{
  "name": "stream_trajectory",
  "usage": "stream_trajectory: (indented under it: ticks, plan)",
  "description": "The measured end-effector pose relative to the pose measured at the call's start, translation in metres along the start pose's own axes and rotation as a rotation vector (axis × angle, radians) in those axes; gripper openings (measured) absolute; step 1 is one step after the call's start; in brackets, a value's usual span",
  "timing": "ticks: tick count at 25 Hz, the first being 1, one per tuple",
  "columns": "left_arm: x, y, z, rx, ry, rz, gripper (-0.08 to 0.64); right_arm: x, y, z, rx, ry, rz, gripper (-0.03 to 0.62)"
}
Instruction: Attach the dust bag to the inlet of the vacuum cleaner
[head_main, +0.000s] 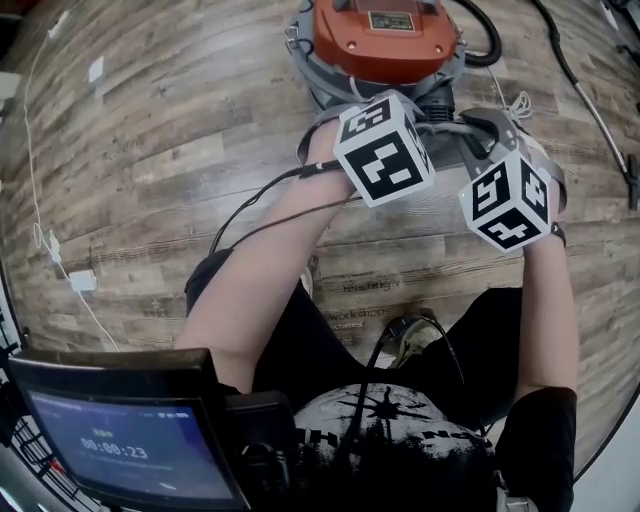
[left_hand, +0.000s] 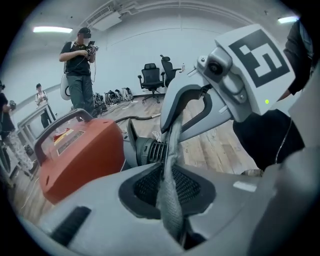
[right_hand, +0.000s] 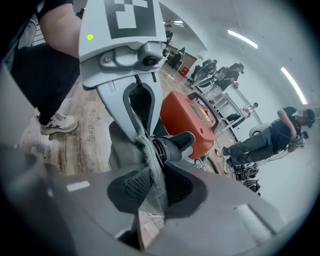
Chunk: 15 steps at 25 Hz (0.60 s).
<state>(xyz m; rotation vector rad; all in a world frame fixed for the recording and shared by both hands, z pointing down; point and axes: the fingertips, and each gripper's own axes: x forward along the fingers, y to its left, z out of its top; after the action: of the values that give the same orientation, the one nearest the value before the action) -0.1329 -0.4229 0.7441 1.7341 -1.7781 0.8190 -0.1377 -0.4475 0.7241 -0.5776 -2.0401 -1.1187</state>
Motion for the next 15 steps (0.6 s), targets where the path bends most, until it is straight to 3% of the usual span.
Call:
stream_trajectory:
  ticks: [4,8,15]
  plan:
    - [0.001,0.002,-0.003,0.042,0.009,0.021,0.043,0.0,0.002,0.002,-0.018,0.014,-0.005,0.069]
    - [0.002,0.003,0.007,0.099,-0.017,0.068,0.04,0.004,0.001,-0.01,0.071,-0.018,0.002,0.069]
    - [-0.003,0.002,0.035,0.13,-0.084,0.088,0.055,0.019,0.003,-0.031,0.187,0.008,0.021,0.069]
